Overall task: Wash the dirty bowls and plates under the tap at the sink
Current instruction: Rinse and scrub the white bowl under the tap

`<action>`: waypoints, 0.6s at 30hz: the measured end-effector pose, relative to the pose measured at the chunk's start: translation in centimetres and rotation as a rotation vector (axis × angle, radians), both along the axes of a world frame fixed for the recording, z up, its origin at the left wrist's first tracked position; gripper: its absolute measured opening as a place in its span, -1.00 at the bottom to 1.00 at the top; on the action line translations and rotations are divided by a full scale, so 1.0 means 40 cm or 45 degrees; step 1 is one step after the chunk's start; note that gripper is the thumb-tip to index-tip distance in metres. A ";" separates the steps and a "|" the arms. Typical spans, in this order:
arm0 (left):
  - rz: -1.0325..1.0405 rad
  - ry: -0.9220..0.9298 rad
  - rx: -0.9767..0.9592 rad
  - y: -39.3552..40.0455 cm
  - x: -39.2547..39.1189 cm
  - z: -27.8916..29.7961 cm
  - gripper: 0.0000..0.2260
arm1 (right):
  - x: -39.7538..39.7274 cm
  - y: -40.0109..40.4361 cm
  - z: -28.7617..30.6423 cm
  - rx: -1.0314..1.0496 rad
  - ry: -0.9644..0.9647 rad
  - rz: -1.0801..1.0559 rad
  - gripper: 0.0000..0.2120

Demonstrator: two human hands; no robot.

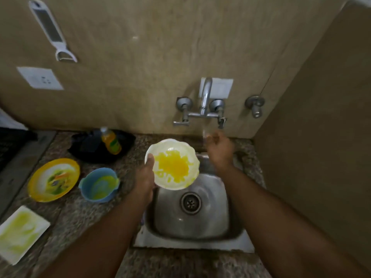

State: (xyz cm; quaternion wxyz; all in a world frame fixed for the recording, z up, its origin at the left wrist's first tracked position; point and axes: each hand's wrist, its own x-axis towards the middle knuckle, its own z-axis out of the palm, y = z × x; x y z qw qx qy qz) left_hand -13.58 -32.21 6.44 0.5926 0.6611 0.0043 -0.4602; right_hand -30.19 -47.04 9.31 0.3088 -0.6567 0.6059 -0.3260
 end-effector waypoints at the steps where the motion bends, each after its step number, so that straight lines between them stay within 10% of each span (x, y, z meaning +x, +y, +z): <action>1: -0.006 0.000 -0.007 -0.013 -0.011 0.003 -0.58 | -0.007 -0.032 0.029 -0.049 -0.013 -0.085 -0.69; 13: 0.133 -0.033 -0.040 -0.056 -0.095 0.065 -0.67 | -0.031 -0.202 0.065 -0.014 -0.015 -0.196 -0.61; 18: 0.183 -0.005 -0.033 -0.038 -0.066 0.050 -0.66 | -0.029 -0.149 -0.015 0.443 -0.234 -0.171 -0.27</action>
